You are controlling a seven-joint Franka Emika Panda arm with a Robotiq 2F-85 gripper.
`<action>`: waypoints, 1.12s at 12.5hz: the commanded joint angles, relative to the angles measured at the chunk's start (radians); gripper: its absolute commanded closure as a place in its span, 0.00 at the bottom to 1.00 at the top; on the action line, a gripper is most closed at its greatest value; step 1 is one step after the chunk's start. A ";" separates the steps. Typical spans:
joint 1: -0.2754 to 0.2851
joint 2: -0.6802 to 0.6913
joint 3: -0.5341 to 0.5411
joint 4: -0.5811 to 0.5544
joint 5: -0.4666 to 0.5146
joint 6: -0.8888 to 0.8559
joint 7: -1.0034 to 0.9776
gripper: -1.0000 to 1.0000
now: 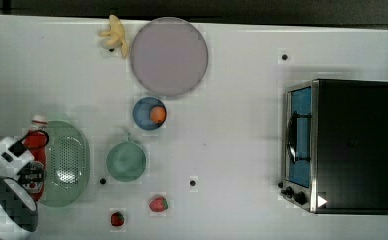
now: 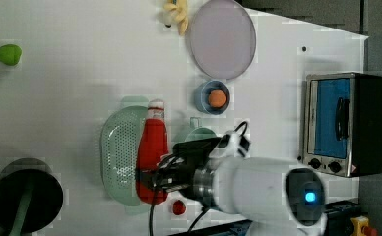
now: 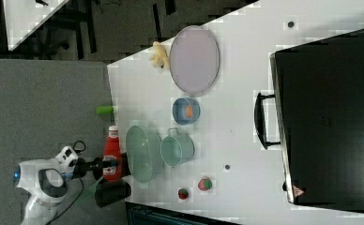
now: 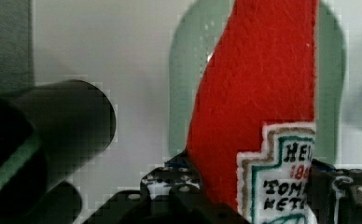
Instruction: Pick Ketchup from the table and place it in strainer.
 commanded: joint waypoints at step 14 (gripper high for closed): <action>-0.223 -0.148 -0.096 -0.014 -0.068 0.183 0.153 0.00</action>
